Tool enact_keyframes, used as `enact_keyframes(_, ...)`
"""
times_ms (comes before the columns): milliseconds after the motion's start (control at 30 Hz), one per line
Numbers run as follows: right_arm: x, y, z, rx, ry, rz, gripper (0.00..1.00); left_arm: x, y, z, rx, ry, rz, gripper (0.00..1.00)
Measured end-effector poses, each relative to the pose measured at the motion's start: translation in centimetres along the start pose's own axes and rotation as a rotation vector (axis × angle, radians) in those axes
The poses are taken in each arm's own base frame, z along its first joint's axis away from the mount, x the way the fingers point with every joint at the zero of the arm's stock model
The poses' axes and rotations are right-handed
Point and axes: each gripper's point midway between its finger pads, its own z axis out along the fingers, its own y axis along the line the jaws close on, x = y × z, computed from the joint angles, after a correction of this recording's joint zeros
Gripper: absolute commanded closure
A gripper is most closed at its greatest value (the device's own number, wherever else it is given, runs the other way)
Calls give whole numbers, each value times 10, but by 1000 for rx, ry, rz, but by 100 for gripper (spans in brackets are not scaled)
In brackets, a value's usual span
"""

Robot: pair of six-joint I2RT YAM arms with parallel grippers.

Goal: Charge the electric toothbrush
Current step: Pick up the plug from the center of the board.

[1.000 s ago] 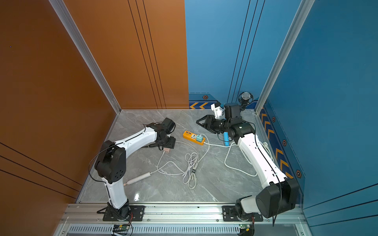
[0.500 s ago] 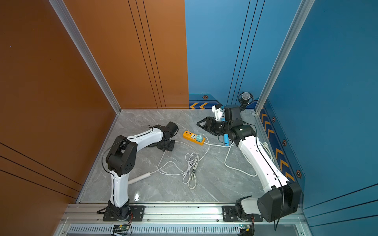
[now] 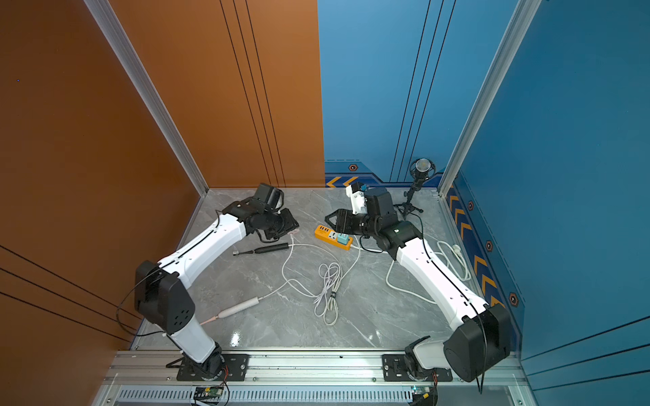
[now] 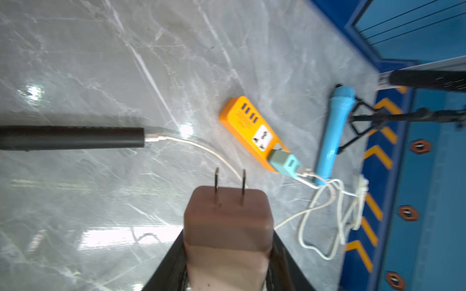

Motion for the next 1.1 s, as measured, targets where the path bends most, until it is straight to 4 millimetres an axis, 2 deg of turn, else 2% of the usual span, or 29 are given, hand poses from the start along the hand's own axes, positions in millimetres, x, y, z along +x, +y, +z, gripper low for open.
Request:
enact_keyframes(67,0,1,15,-4,-23,-24,35,-4,-22,-15,108,-23,-97,80)
enact_keyframes(133,2,7,27,-12,-48,-54,32,-6,-34,-21,193,-31,-193,82)
enact_keyframes(233,10,24,41,-57,-82,-97,29,-3,-39,-15,265,-8,-329,85)
enact_keyframes(333,10,37,52,-106,-120,-121,30,-1,-44,-6,336,23,-436,86)
enact_keyframes(467,3,37,66,-126,-165,-126,37,2,-53,-2,417,67,-538,87)
enact_keyframes(633,0,28,76,-97,-188,-133,37,1,-60,-5,479,83,-589,87)
enact_keyframes(700,-1,26,77,-85,-195,-138,43,2,-60,-6,487,92,-602,87)
enact_keyframes(833,-4,23,77,-75,-205,-161,67,2,-68,-12,523,108,-614,87)
enact_keyframes(867,-4,21,77,-69,-208,-165,70,2,-69,-14,530,109,-617,87)
enact_keyframes(1033,-4,20,79,-58,-203,-223,70,3,-67,-13,532,112,-645,87)
enact_keyframes(1100,-4,20,79,-51,-192,-235,68,3,-66,-12,530,114,-655,86)
